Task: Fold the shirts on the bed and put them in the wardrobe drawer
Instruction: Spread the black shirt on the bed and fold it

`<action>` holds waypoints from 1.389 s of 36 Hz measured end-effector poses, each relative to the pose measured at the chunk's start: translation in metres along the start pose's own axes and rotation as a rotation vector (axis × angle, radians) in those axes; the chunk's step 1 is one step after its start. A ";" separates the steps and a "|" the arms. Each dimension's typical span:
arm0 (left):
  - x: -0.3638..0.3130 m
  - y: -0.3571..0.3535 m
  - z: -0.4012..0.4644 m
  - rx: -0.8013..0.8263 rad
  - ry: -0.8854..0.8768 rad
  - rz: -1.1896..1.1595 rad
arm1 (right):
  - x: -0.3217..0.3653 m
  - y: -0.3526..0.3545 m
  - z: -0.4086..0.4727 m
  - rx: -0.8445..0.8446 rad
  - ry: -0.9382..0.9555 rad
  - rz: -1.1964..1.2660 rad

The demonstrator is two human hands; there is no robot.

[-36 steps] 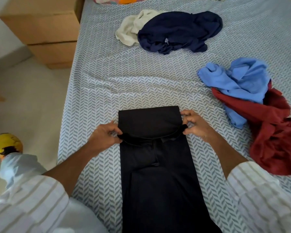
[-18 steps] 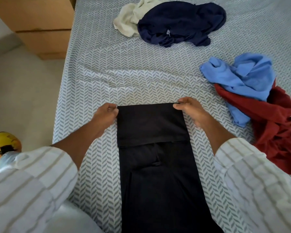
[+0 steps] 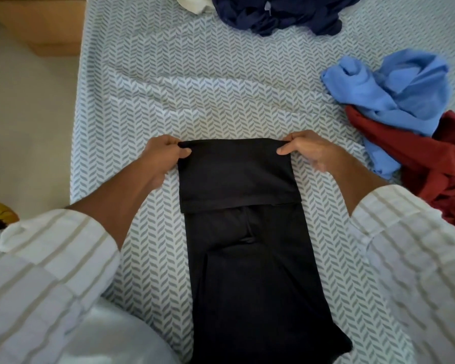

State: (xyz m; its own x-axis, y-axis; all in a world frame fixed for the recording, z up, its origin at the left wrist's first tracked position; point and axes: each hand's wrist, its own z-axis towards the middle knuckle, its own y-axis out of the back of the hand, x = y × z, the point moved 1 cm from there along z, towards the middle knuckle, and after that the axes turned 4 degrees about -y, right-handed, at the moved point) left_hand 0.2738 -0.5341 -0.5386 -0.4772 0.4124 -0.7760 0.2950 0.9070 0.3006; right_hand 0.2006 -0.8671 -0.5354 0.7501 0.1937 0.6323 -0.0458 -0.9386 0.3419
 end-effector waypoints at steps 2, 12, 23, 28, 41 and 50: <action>0.003 0.001 -0.003 -0.003 -0.021 -0.014 | -0.002 0.001 -0.002 0.017 -0.003 0.049; 0.008 0.012 -0.029 0.048 -0.097 -0.042 | -0.010 -0.018 -0.013 -0.065 0.072 0.141; -0.004 0.018 -0.126 -0.058 -0.420 0.270 | -0.027 0.011 -0.114 -0.219 0.357 -0.112; 0.023 0.031 -0.182 -0.001 -0.581 0.394 | -0.059 0.001 -0.187 -0.233 0.490 -0.293; 0.126 0.015 -0.288 0.267 -1.108 0.732 | -0.216 -0.037 -0.288 -0.297 0.600 -0.598; 0.170 0.000 -0.299 0.404 -1.192 0.950 | -0.276 -0.056 -0.301 -0.338 0.595 -0.773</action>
State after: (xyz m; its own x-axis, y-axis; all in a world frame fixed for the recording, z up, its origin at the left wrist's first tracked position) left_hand -0.0552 -0.4387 -0.5051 0.8459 0.3163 -0.4295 0.3812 0.2048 0.9015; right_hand -0.2026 -0.7818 -0.5194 0.2098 0.9063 0.3670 0.0585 -0.3863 0.9205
